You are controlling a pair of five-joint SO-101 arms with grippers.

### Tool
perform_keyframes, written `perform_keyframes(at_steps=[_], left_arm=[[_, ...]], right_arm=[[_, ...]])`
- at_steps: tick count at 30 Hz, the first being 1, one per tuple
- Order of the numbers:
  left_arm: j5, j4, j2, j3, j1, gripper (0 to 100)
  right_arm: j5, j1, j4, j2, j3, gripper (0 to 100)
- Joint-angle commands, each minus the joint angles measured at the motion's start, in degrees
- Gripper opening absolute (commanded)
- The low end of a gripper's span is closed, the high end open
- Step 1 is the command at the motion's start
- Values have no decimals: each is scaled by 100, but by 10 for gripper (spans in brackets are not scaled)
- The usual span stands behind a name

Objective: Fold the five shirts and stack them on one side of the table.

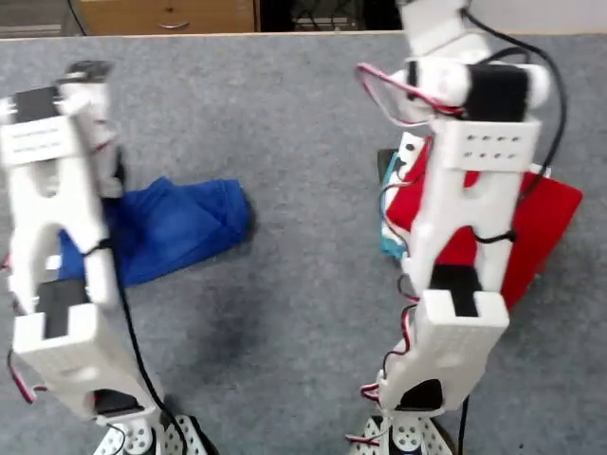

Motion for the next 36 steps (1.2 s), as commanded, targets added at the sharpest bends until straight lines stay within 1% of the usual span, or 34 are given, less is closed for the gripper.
perform_keyframes(at_steps=[1, 6, 9, 11, 13, 16, 18, 19, 21, 24, 26, 27, 28, 29, 31, 33, 34, 36], left_arm=[[844, -334, -264, 40, 822, 29], [1653, -1099, 97, 4, 1604, 29], [1855, -1415, 308, 4, 1912, 30], [1881, -1459, 457, 4, 2062, 38], [1934, -1433, 545, 4, 2123, 101], [2611, -1415, 536, -31, 2026, 227], [2927, -1187, 352, -382, 1877, 266], [2945, -1029, 229, -655, 1771, 273], [2927, -712, -35, -1235, 1402, 273], [2549, -193, -422, -2123, 409, 262], [2180, 9, -563, -2431, -409, 192], [2013, 35, -571, -2440, -866, 144], [1873, 44, -571, -2404, -1305, 85], [1705, 44, -571, -2299, -1754, 30], [1169, 18, -519, -1719, -2624, 46], [1046, -369, -422, -725, -3433, 24], [1029, -589, -413, -295, -3749, 32], [879, -985, -563, 338, -4171, 29]], right_arm=[[97, 176, -53, -330, -251, 35], [97, 167, -53, -330, -251, 35], [97, 158, -53, -330, -251, 35], [97, 158, -53, -330, -251, 35], [62, 97, -105, -321, -251, 40], [-79, -220, -79, -277, -189, 117], [-79, -440, -35, -268, -119, 172], [-105, -519, -35, -277, -110, 188], [-123, -712, -18, -259, -48, 190], [-712, -1108, -26, -101, 435, 181], [-1169, -1574, -62, 40, 760, 120], [-1380, -1855, -62, 136, 840, 51], [-1503, -2163, -176, 259, 892, 8], [-1618, -2488, -281, 400, 963, 31], [-1916, -3138, -624, 778, 998, 34], [-2075, -3692, -1143, 1270, 963, 11], [-2084, -3947, -1433, 1543, 945, 16], [-2084, -4422, -2110, 2097, 945, 14]])
